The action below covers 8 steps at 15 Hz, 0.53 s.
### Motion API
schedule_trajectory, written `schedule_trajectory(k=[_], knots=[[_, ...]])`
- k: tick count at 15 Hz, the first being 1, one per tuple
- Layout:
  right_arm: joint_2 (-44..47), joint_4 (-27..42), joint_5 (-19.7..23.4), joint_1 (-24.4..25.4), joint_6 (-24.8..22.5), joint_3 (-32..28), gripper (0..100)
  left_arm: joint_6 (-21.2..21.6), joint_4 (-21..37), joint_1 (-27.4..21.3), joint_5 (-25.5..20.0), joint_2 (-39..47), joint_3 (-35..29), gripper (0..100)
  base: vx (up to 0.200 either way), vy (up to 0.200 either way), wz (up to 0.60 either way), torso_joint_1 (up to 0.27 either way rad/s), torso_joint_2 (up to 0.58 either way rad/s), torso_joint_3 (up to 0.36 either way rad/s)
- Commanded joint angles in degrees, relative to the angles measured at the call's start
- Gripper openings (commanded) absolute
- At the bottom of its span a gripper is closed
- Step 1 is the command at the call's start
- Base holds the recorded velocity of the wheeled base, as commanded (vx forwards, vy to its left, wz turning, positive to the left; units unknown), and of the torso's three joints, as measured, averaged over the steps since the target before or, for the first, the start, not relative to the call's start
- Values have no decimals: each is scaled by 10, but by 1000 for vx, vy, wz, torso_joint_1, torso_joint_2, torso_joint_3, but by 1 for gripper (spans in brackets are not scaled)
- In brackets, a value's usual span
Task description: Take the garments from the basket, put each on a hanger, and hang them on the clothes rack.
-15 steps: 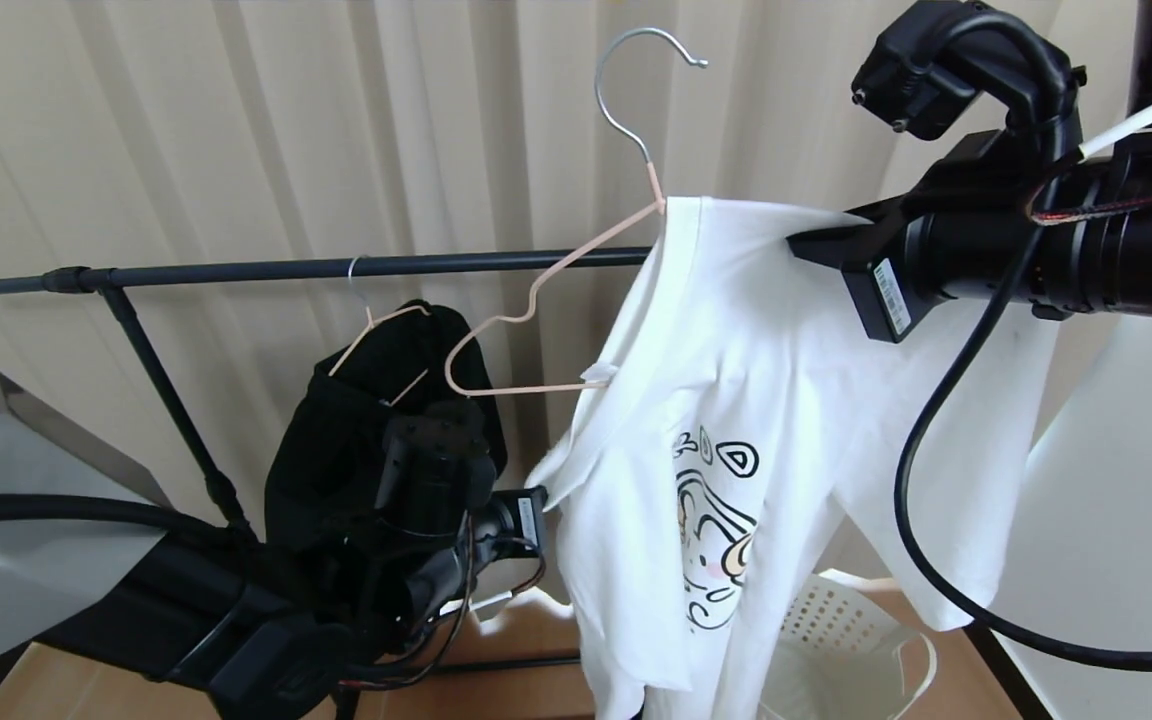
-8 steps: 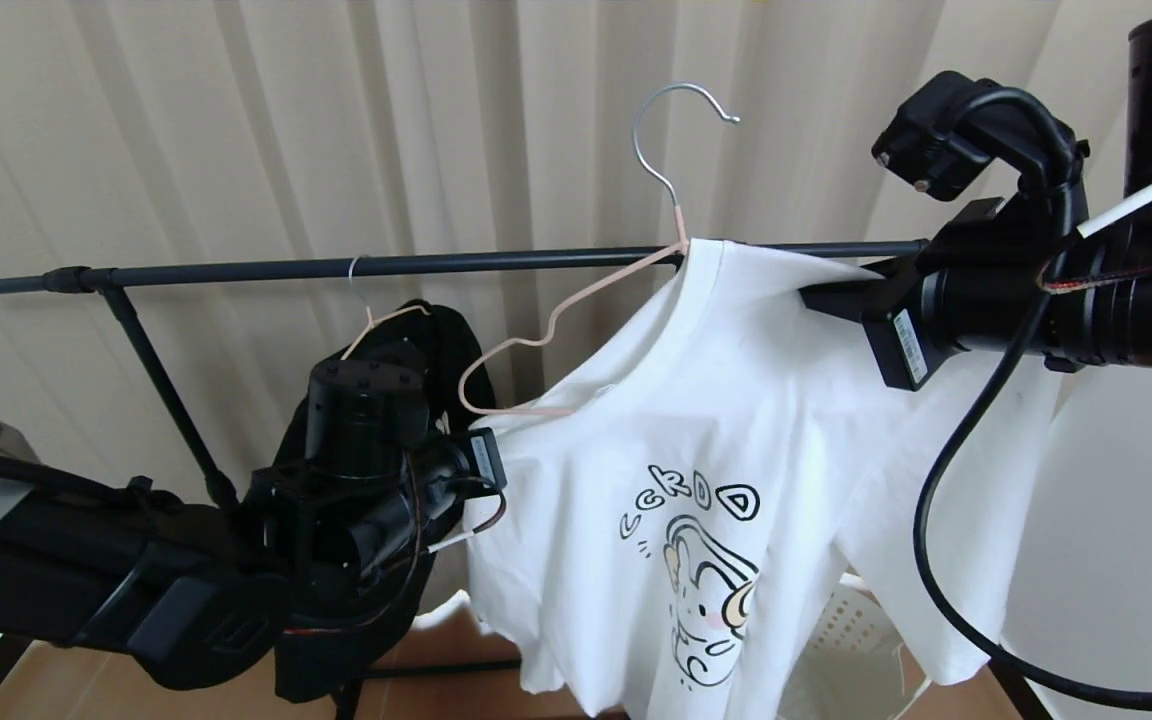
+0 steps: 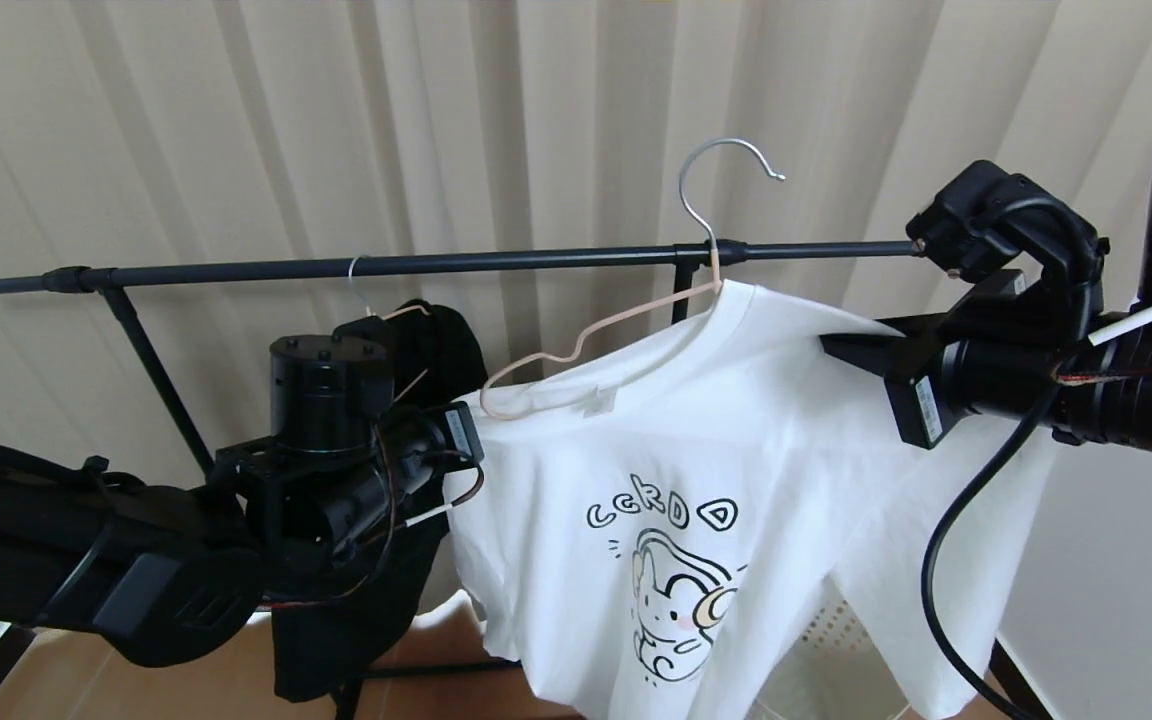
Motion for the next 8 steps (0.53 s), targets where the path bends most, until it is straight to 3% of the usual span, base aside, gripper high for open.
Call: schedule_trajectory(k=[1, 5, 8], knots=[[-13, 0, 5, -6, 2, 23, 0, 0, 0, 3, 1, -2, 0, 0, 0, 0, 0, 0, 0, 0], [-23, -36, 5, -3, 44, 88, 0, 2, 10, -19, 1, -30, -1, 0, 0, 0, 0, 0, 0, 0], [-22, -108, 5, -3, 56, 139, 0, 81, 42, -26, 6, -39, -25, 0, 0, 0, 0, 0, 0, 0]])
